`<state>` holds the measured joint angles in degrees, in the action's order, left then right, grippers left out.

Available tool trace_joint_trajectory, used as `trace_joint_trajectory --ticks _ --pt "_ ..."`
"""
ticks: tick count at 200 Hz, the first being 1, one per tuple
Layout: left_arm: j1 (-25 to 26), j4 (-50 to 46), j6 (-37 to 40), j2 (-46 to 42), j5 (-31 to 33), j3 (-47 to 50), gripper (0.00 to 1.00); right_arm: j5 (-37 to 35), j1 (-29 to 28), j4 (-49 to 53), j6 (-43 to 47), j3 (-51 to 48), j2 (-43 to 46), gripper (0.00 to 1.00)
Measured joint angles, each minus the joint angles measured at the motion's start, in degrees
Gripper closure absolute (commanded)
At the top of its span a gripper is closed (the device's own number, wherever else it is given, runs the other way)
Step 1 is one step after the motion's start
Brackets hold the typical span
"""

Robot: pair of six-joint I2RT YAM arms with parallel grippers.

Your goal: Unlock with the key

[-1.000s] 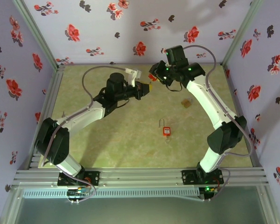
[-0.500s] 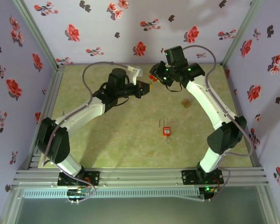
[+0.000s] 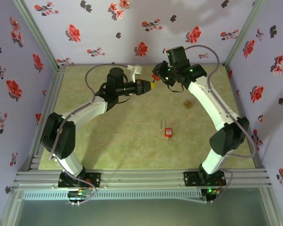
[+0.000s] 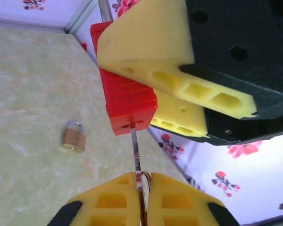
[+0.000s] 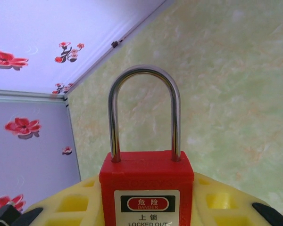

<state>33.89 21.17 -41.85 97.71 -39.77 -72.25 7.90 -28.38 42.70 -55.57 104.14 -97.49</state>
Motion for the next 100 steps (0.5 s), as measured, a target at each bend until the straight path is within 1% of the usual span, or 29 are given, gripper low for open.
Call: trace_joint_trajectory --ticks 24,52,79,100 --pt "-0.11 2.80 -3.19 0.87 -1.40 0.11 1.00 -0.87 0.00 0.15 -0.02 -0.04 0.11 1.00" --pt "-0.11 1.75 -2.47 0.92 -2.19 -0.26 1.00 -0.96 0.00 0.46 -0.07 -0.55 0.74 1.00" --pt "0.87 -8.35 5.40 0.79 -0.02 -4.33 1.00 -1.68 0.00 1.14 -0.11 -1.05 0.90 1.00" --pt "1.86 -16.92 12.79 -0.35 4.31 -6.95 1.00 -1.33 -0.02 1.73 -0.20 -1.14 1.03 1.00"
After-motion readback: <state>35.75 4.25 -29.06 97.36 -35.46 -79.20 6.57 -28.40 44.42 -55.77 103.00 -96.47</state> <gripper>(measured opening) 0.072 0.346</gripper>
